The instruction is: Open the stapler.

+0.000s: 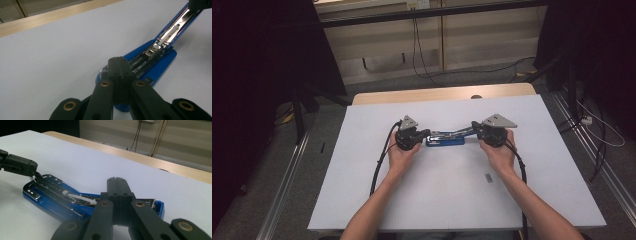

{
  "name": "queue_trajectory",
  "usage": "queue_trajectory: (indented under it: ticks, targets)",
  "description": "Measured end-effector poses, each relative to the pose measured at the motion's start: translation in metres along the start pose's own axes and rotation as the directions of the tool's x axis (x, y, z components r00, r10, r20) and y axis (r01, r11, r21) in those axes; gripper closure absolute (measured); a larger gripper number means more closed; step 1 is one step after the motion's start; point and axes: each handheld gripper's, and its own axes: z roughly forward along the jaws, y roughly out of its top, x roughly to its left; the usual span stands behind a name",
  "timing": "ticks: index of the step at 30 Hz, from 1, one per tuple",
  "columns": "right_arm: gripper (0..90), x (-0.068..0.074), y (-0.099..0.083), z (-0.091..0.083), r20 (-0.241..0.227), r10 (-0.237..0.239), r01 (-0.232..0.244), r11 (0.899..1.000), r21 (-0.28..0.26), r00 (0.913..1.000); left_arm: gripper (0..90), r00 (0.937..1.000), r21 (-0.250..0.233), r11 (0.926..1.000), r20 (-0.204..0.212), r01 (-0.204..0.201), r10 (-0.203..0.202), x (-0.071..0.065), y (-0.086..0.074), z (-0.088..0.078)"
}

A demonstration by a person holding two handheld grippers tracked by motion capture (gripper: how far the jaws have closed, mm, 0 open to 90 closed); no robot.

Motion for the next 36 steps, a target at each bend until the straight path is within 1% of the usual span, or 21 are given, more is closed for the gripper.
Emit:
queue_trajectory:
  ticks: [3, 6, 10, 15, 20, 23, 28, 31, 36]
  targets:
    - [90.0, -0.002, -0.001, -0.001, -0.009, 0.008, -0.008, 1.000, 0.001, 0.9999, 90.0, 1.0000, -0.002, 1.0000, 0.001, 0.008, -0.008, 0.000, 0.000, 0.000]
    - [90.0, -0.003, -0.002, -0.001, -0.013, 0.005, -0.005, 1.000, 0.011, 0.9999, 90.0, 1.0000, -0.001, 1.0000, 0.003, 0.008, -0.008, 0.001, 0.000, 0.000]
    - [90.0, -0.005, -0.004, -0.001, -0.012, 0.008, -0.008, 1.000, 0.019, 0.9999, 90.0, 1.0000, 0.000, 1.0000, 0.001, 0.006, -0.006, 0.001, 0.000, 0.000]
    - [90.0, -0.006, -0.007, -0.001, -0.010, 0.010, -0.009, 0.999, 0.031, 0.9999, 90.0, 0.9999, 0.000, 0.9999, 0.000, 0.014, -0.014, 0.000, 0.000, 0.000]
    - [90.0, -0.003, -0.014, 0.004, -0.017, 0.001, 0.000, 0.998, 0.068, 0.9999, 90.0, 0.9998, -0.001, 0.9998, 0.003, 0.020, -0.020, 0.001, 0.000, 0.000]
    - [90.0, -0.003, -0.014, 0.005, -0.015, -0.003, 0.004, 0.998, 0.067, 0.9999, 90.0, 0.9997, 0.000, 0.9997, 0.002, 0.024, -0.024, 0.001, 0.000, 0.000]
    - [90.0, -0.005, -0.014, 0.004, -0.015, 0.015, -0.014, 0.998, 0.057, 0.9998, 90.0, 0.9996, 0.004, 0.9996, -0.005, 0.026, -0.026, 0.000, 0.001, 0.000]
    - [90.0, -0.006, -0.012, 0.002, -0.024, 0.020, -0.018, 0.999, 0.043, 0.9995, 90.0, 0.9995, 0.007, 0.9995, -0.005, 0.030, -0.030, 0.000, 0.001, 0.000]
    - [90.0, -0.008, -0.012, 0.002, -0.036, 0.031, -0.030, 0.999, 0.037, 0.9989, 90.0, 0.9993, 0.005, 0.9993, -0.003, 0.036, -0.036, -0.001, 0.004, -0.001]
